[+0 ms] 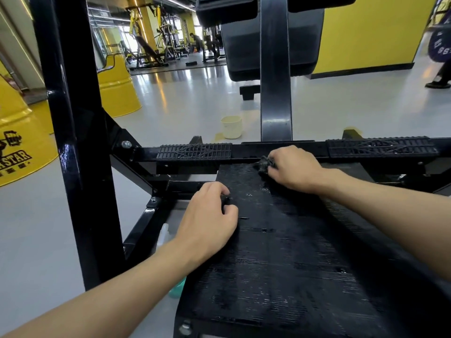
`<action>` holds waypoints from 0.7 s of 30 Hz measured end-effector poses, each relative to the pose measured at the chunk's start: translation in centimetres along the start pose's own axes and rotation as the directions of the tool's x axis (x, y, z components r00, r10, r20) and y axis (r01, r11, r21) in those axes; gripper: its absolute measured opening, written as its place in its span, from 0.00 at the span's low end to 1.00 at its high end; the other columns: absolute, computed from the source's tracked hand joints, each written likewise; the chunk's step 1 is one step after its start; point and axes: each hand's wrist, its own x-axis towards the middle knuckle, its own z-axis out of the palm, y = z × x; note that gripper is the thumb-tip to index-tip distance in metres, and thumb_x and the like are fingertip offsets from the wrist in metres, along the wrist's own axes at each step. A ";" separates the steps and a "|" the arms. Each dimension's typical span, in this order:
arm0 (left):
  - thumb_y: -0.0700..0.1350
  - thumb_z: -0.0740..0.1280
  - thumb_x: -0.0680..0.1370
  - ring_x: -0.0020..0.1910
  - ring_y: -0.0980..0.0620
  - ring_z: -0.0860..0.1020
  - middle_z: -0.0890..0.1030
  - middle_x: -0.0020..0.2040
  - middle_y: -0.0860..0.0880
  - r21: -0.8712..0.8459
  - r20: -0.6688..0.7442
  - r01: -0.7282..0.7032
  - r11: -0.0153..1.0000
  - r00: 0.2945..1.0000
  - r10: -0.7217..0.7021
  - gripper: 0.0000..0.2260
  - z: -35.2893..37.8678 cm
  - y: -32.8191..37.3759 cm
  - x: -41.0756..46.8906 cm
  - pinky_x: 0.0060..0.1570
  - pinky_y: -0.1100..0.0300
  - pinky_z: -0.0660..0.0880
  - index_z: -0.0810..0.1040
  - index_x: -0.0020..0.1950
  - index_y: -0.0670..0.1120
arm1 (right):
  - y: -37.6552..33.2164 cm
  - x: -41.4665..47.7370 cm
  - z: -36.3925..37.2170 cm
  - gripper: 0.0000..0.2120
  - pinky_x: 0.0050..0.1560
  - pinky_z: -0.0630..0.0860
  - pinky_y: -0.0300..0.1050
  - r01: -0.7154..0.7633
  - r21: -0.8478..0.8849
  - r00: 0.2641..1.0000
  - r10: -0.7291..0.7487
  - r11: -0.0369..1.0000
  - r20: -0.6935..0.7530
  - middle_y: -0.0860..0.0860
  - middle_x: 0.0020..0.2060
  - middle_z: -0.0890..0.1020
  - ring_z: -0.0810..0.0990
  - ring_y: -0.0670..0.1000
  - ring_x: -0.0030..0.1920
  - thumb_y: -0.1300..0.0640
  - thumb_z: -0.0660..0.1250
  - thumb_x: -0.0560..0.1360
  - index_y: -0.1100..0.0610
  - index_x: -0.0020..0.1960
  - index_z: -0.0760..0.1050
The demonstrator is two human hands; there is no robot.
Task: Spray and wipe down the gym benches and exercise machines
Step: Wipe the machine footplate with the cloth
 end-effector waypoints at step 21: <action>0.43 0.62 0.78 0.50 0.53 0.75 0.75 0.52 0.56 -0.094 -0.014 0.095 0.991 0.995 -0.097 0.13 -0.5 0.4 -0.2 0.48 0.56 0.70 0.64 0.60 0.52 | -3.3 1.0 0.4 0.09 0.39 0.73 0.49 0.116 0.015 0.991 -0.117 0.993 0.065 0.53 0.40 0.81 0.80 0.60 0.44 0.52 0.63 0.76 0.56 0.47 0.77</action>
